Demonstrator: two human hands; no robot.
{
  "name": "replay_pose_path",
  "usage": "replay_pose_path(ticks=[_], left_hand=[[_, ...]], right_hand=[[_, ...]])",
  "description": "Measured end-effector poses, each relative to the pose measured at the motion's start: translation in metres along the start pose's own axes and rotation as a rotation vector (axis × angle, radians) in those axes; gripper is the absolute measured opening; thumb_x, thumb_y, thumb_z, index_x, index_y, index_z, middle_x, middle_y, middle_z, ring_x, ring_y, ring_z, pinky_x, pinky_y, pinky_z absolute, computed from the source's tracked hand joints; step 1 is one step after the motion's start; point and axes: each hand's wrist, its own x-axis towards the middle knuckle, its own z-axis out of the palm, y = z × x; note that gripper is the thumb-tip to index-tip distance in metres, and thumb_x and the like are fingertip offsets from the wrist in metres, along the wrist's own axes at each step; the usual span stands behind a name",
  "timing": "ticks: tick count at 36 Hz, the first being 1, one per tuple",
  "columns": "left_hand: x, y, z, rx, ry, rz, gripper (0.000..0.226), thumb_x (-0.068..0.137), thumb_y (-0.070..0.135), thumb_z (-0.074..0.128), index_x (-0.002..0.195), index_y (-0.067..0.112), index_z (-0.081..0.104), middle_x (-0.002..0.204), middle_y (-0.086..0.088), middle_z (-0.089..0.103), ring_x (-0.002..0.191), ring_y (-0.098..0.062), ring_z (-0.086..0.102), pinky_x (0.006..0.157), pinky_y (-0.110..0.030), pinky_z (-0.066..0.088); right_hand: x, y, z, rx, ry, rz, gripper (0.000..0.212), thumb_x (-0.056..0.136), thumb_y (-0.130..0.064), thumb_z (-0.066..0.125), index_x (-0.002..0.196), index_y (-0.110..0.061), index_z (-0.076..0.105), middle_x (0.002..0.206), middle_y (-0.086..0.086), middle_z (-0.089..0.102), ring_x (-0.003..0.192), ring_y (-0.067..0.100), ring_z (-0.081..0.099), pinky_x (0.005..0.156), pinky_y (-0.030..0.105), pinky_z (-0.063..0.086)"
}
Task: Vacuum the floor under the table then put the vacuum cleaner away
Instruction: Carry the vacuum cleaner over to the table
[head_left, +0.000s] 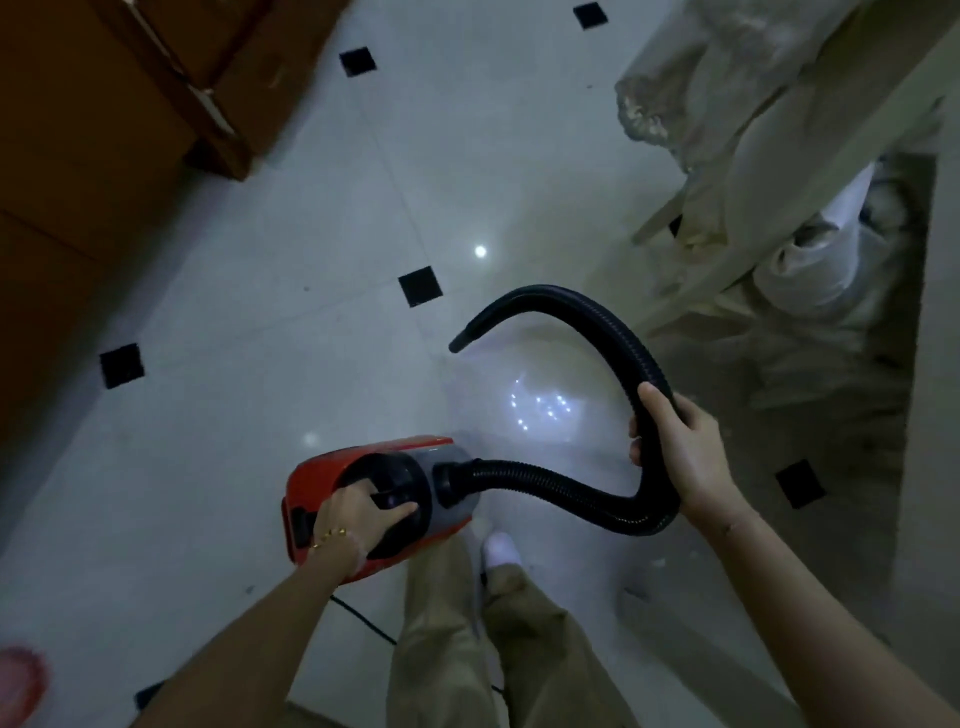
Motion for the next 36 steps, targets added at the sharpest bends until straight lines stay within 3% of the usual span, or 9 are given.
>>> replay_pose_path(ticks=[7,12,17,21,25,29,33,36], left_hand=[[0.097,0.04,0.031,0.16,-0.122,0.124,0.057,0.074,0.059,0.068,0.102,0.009,0.064,0.096,-0.01,0.07,0.09,-0.028,0.064,0.075,-0.031,0.05],[0.148,0.068,0.058,0.196,-0.183,0.167,0.053,0.073,0.057,0.07,0.1,0.011,0.063,0.096,-0.01,0.069,0.09,-0.029,0.063,0.072,-0.031,0.05],[0.179,0.087,0.089,0.234,-0.218,0.197,0.054,0.073,0.056,0.07,0.103,0.012,0.062,0.099,-0.009,0.068,0.093,-0.029,0.062,0.075,-0.033,0.05],[0.194,0.097,0.115,0.328,-0.237,0.247,0.058,0.074,0.057,0.068,0.107,0.009,0.062,0.103,-0.013,0.068,0.096,-0.031,0.062,0.081,-0.036,0.05],[0.205,0.107,0.137,0.342,-0.234,0.306,0.051,0.077,0.052,0.068,0.104,0.009,0.061,0.103,-0.012,0.067,0.096,-0.03,0.061,0.084,-0.037,0.048],[0.215,0.112,0.156,0.398,-0.218,0.342,0.051,0.076,0.053,0.068,0.102,0.009,0.062,0.102,-0.012,0.068,0.094,-0.03,0.062,0.08,-0.035,0.047],[0.217,0.109,0.174,0.418,-0.195,0.37,0.044,0.078,0.05,0.068,0.097,0.011,0.061,0.097,-0.009,0.068,0.08,-0.021,0.055,0.073,-0.03,0.043],[0.213,0.105,0.183,0.449,-0.177,0.382,0.048,0.078,0.052,0.067,0.098,0.009,0.063,0.093,-0.009,0.068,0.082,-0.024,0.061,0.07,-0.03,0.047]], right_hand=[[0.048,0.051,0.003,0.015,0.131,0.059,0.029,0.095,-0.032,0.054,0.082,-0.006,0.056,0.066,0.005,0.055,0.052,0.015,0.052,0.055,0.03,0.045],[0.075,0.089,-0.007,0.04,0.281,0.1,0.029,0.095,-0.034,0.053,0.082,-0.008,0.056,0.065,0.003,0.057,0.052,0.013,0.054,0.055,0.027,0.046],[0.092,0.121,-0.015,0.068,0.353,0.129,0.028,0.096,-0.031,0.052,0.082,-0.008,0.055,0.065,0.005,0.056,0.049,0.011,0.054,0.049,0.019,0.046],[0.1,0.149,-0.02,0.078,0.388,0.173,0.028,0.096,-0.033,0.053,0.08,-0.01,0.055,0.066,0.005,0.055,0.051,0.014,0.053,0.054,0.027,0.046],[0.104,0.176,-0.028,0.137,0.442,0.228,0.028,0.096,-0.033,0.052,0.083,-0.009,0.057,0.067,0.007,0.055,0.051,0.016,0.053,0.051,0.025,0.047],[0.105,0.204,-0.036,0.154,0.454,0.264,0.03,0.096,-0.034,0.051,0.085,-0.007,0.056,0.067,0.008,0.055,0.048,0.015,0.052,0.048,0.024,0.046],[0.107,0.229,-0.036,0.15,0.441,0.283,0.03,0.095,-0.036,0.052,0.08,-0.01,0.056,0.065,0.007,0.056,0.046,0.014,0.052,0.049,0.024,0.045],[0.108,0.24,-0.032,0.161,0.433,0.28,0.028,0.095,-0.034,0.053,0.081,-0.011,0.056,0.065,0.007,0.054,0.047,0.015,0.052,0.048,0.022,0.046]])
